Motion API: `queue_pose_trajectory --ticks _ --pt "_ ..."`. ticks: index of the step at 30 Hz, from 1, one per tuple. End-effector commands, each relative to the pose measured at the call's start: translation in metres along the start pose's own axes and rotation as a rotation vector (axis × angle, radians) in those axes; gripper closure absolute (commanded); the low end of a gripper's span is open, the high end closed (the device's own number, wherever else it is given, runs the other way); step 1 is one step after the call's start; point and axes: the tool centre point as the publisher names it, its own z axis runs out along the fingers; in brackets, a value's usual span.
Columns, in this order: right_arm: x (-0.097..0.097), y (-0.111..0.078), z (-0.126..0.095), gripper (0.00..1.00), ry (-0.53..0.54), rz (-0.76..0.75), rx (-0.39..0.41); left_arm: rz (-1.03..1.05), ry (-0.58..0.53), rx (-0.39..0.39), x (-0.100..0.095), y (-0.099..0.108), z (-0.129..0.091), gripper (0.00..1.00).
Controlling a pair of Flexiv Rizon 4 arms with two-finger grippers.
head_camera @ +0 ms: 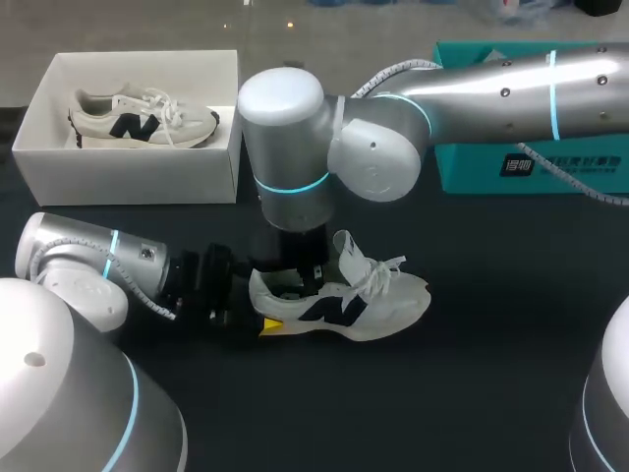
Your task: Take the shoe out of the shoebox, open the shoe tongue, remove and reinsert the insole, then place the shoe into the shoebox
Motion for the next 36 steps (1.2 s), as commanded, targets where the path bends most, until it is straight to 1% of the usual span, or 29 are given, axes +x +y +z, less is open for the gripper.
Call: queue_pose_trajectory --ticks 1,4,6,13,14,16,17,22,25,28,29,32,36 --pt "0.001 0.001 0.003 1.0 -0.004 0.014 0.013 0.0 -0.001 -0.001 0.0 0.0 0.001 1.0" --pt "0.006 -0.007 0.005 1.0 -0.045 0.055 0.025 0.0 -0.001 -0.001 0.0 0.0 0.001 1.0" --pt "0.008 -0.011 0.007 1.0 -0.066 0.091 0.014 0.0 -0.001 -0.001 0.0 0.0 0.001 1.0" --pt "0.009 -0.014 0.006 1.0 -0.113 0.148 0.0 0.0 -0.001 -0.001 0.0 0.0 0.001 1.0" --pt "0.009 -0.014 0.006 0.96 -0.114 0.148 -0.001 0.0 -0.001 -0.001 0.0 0.0 0.001 1.0" --pt "0.005 -0.013 0.007 0.84 -0.114 0.146 -0.004 0.0 -0.001 -0.001 0.0 0.0 0.001 1.0" --pt "0.003 -0.012 0.007 0.82 -0.115 0.146 -0.004 0.0 -0.001 -0.001 0.0 0.0 0.001 1.0" --pt "-0.007 -0.008 0.012 0.82 -0.117 0.146 -0.017 0.0 -0.001 -0.001 0.0 0.0 0.001 1.0" --pt "-0.011 -0.006 0.014 0.76 -0.117 0.144 -0.021 0.0 -0.001 -0.001 0.0 0.0 0.001 1.0" --pt "-0.015 -0.004 0.017 0.74 -0.119 0.139 -0.029 0.0 -0.001 -0.001 0.0 0.0 0.001 1.0" --pt "-0.016 -0.003 0.018 0.72 -0.123 0.137 -0.033 0.0 -0.001 -0.001 0.0 0.0 0.001 1.0" --pt "-0.019 0.0 0.025 0.71 -0.121 0.132 -0.035 0.0 -0.001 -0.001 0.0 0.0 0.001 1.0" --pt "-0.017 0.006 0.036 0.65 -0.091 0.112 -0.028 0.0 -0.001 -0.001 0.0 0.0 0.001 1.0"
